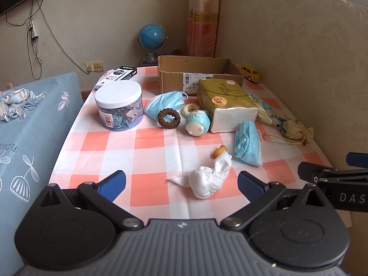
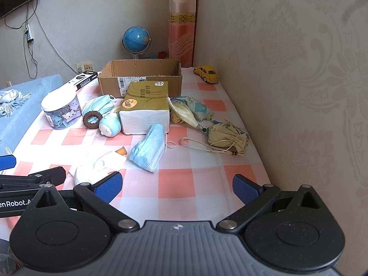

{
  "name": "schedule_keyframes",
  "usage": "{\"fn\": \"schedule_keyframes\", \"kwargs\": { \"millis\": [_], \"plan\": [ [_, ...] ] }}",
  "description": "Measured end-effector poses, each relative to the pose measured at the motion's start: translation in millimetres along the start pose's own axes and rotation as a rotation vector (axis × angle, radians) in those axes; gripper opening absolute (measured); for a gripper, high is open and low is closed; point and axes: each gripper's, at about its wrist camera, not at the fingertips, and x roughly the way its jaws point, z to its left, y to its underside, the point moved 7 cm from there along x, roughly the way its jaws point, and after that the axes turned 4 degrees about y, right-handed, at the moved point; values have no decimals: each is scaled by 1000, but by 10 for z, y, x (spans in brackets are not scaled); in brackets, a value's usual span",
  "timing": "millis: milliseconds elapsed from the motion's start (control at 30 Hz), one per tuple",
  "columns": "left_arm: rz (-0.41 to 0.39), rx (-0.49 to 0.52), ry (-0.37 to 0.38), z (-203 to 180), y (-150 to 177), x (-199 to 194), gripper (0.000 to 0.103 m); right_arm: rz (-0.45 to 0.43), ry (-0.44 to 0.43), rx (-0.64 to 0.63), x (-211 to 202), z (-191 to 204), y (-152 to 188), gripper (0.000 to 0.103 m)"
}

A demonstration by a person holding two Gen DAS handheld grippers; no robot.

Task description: Organize soft objects

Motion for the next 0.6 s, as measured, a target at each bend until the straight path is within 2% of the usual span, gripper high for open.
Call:
{"fn": "schedule_keyframes", "kwargs": {
  "millis": [600],
  "plan": [
    [-3,3,-4,-14,-9,-5,102,-10,-5,1,-42,18,-15,103]
  ]
}}
